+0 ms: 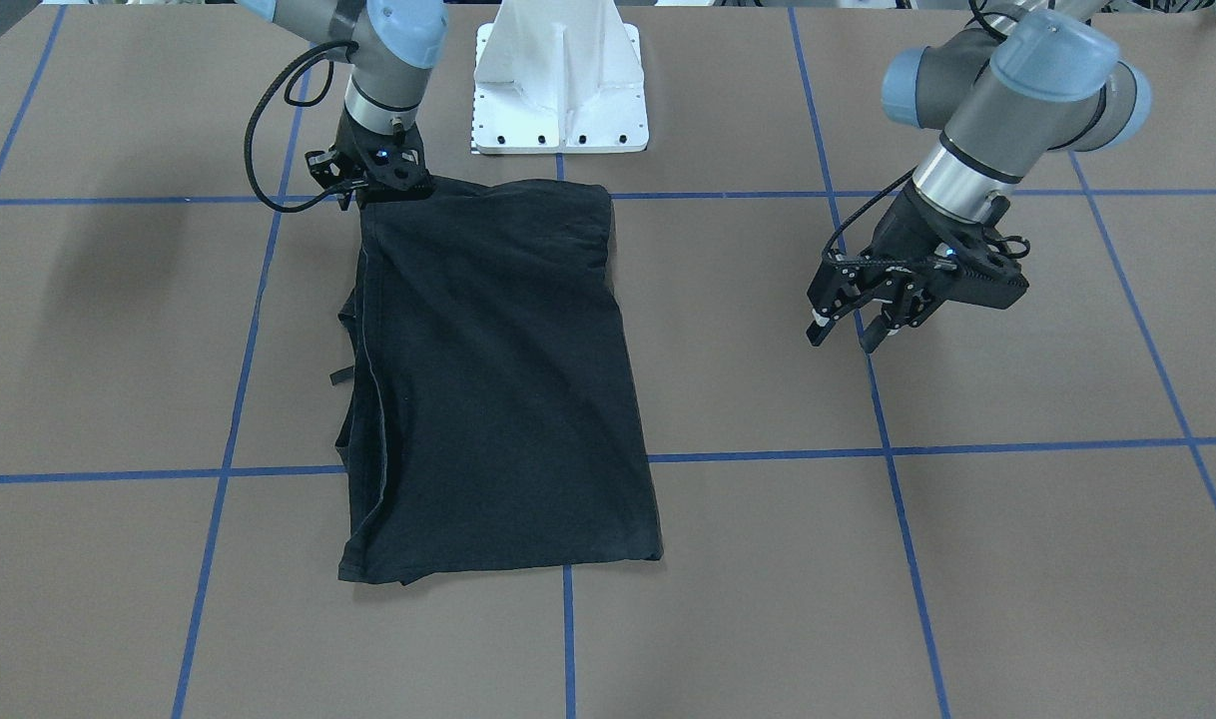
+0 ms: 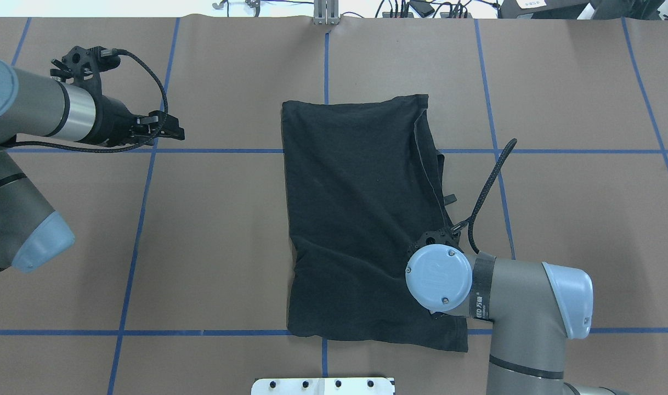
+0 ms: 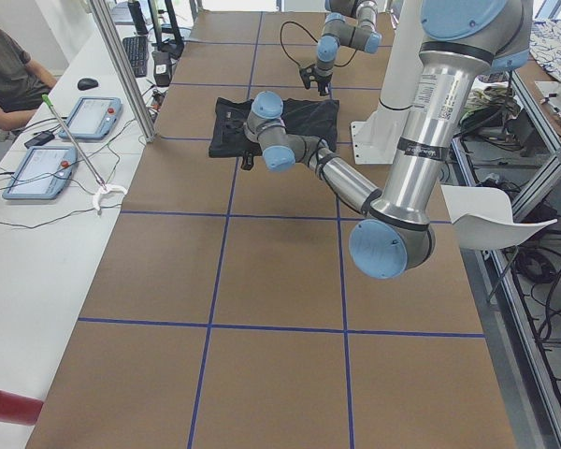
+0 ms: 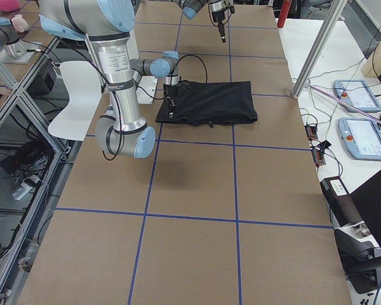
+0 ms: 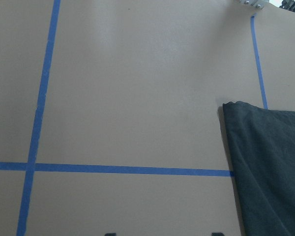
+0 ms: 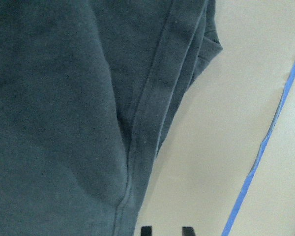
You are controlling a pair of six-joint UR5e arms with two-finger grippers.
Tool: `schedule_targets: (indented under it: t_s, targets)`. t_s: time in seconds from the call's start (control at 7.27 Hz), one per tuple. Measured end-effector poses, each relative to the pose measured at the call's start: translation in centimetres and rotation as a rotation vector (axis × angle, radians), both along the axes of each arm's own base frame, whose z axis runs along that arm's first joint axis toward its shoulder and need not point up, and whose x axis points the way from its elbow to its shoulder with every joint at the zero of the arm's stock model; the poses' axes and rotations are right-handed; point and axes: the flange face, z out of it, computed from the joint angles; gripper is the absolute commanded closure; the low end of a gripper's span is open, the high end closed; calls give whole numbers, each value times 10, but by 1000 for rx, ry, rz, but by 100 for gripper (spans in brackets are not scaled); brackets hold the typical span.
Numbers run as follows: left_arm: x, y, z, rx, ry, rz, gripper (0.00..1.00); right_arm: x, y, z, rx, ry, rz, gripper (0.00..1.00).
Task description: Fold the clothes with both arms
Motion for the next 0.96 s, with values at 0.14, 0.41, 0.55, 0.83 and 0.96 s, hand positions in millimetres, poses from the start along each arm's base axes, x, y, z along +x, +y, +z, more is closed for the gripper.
schedule_targets:
  t_s: [0.14, 0.41, 0.55, 0.83, 0.96]
  targets:
    - [0, 0, 0, 0, 1, 0, 28, 2, -1, -4, -20, -13, 45, 0]
    - [-2, 2, -5, 7, 8, -1, 28, 6, -5, -26, -93, -80, 265, 0]
    - [-4, 4, -10, 17, 15, -4, 29, 7, -7, -36, -138, -129, 389, 0]
    - [-9, 8, -22, 39, 31, -10, 28, 7, -8, -41, -267, -205, 677, 3]
    - [-9, 9, -27, 48, 37, -10, 28, 10, -7, -30, -339, -233, 820, 9]
